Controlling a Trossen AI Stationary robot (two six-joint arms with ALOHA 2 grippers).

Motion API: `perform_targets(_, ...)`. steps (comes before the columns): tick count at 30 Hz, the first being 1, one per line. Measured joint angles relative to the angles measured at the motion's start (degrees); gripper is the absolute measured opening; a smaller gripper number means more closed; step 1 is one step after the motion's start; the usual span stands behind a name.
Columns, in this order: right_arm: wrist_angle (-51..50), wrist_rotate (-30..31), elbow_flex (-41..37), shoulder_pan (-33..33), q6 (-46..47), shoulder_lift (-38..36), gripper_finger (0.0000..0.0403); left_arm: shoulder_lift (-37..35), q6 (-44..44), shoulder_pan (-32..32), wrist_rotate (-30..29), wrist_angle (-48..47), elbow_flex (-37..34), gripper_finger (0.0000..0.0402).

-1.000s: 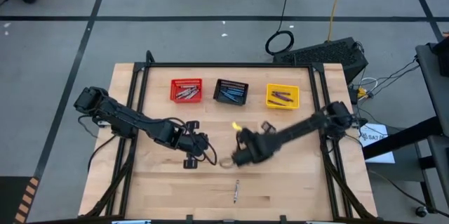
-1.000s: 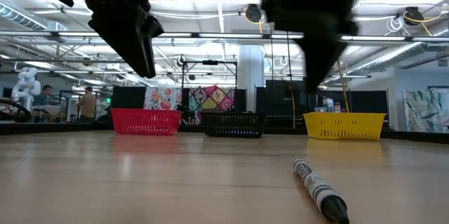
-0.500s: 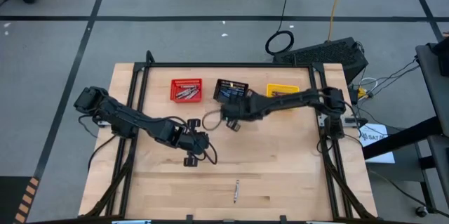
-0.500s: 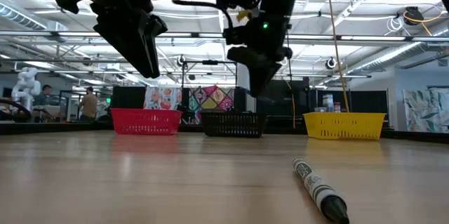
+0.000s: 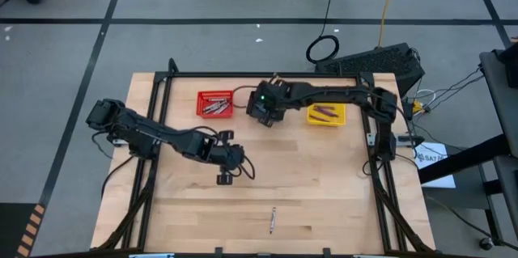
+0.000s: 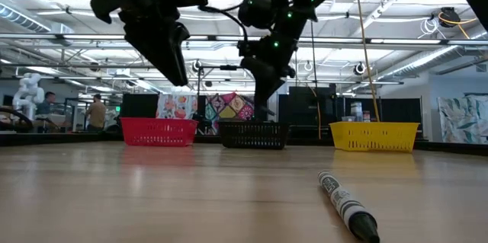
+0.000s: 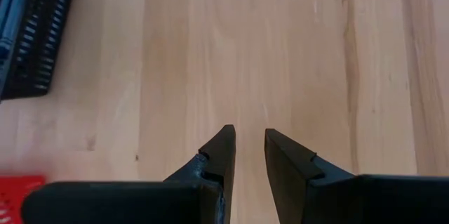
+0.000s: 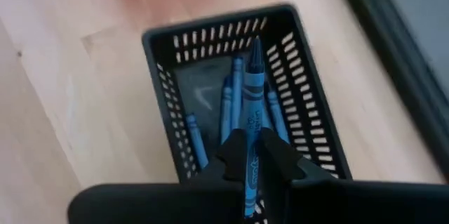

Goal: Sort crayons
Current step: Put the blue crayon into the black bin

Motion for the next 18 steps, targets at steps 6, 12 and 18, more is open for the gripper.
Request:
perform_targets(6, -1.08, -5.91, 0.02, -2.99, -0.72, 1.46, 0.0, 0.0, 2.13, 1.51, 0.07, 1.67, 0.0, 0.0077)
perform_targets(12, -1.62, -7.09, 0.0, -3.49, -2.0, 3.98, 0.0012, 0.0, 4.2, 1.96, 0.04, 2.15, 0.0, 0.0077)
perform_targets(18, -1.1, -7.18, 0.02, -3.43, -3.2, 4.04, 0.0036, 0.0, 4.62, 1.96, 0.05, 2.15, 0.0, 0.0077)
